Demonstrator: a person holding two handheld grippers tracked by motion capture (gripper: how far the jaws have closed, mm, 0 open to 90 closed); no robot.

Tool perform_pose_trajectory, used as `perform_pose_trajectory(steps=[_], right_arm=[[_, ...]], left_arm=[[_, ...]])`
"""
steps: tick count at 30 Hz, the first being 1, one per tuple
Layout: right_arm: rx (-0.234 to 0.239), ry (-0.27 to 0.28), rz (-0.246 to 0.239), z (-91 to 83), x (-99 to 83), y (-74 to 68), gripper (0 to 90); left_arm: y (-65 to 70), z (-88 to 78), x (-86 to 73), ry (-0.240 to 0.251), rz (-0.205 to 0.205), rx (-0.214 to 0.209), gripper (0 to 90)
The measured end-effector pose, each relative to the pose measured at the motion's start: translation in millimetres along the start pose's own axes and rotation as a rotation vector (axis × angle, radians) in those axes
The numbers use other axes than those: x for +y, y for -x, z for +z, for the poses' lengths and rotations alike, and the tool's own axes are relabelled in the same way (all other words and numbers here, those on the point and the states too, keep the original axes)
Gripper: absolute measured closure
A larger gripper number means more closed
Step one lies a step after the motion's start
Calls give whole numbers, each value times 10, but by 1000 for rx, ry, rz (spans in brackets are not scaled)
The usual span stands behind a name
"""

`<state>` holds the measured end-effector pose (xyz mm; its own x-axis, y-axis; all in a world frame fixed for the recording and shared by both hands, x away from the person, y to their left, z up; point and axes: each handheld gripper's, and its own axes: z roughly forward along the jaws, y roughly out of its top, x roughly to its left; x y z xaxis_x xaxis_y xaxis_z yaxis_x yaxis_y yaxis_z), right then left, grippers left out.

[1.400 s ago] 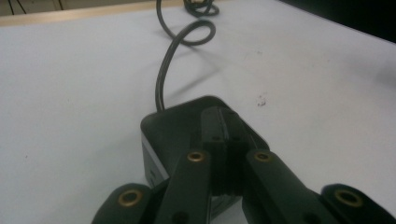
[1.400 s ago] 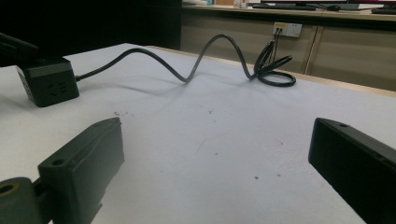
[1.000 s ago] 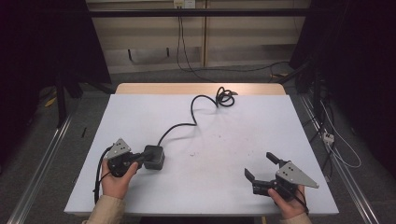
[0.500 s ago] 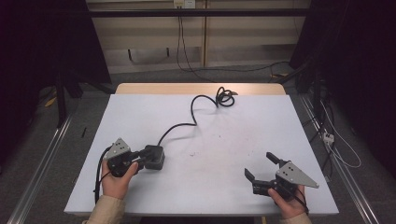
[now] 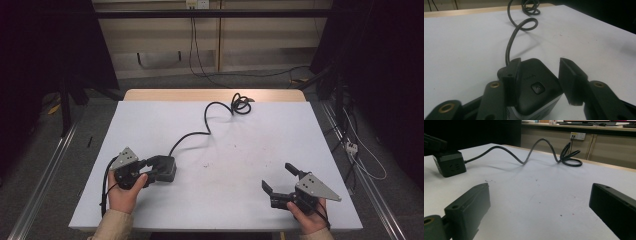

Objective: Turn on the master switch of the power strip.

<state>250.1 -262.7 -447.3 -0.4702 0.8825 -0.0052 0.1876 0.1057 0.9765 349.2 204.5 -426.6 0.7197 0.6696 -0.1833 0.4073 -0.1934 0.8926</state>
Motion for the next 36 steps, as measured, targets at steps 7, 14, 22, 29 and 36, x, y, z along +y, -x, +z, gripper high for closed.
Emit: perform_pose_trajectory(steps=[7,14,22,29,36], right_arm=[[1,-1,2,0,0,-5,29],[4,0,-1,2,5,-9,29],[3,-3,-1,2,2,-5,29],[2,-4,0,3,3,-4,29],[2,-4,-1,3,4,-4,29]], left_arm=[[0,3,9,-2,-5,-3,456],[1,-13,14,7,-20,-2,313],[-5,-14,16,-6,-20,-1,215],[0,-37,11,-6,-11,-1,146],[-5,-72,5,0,-11,-2,122]])
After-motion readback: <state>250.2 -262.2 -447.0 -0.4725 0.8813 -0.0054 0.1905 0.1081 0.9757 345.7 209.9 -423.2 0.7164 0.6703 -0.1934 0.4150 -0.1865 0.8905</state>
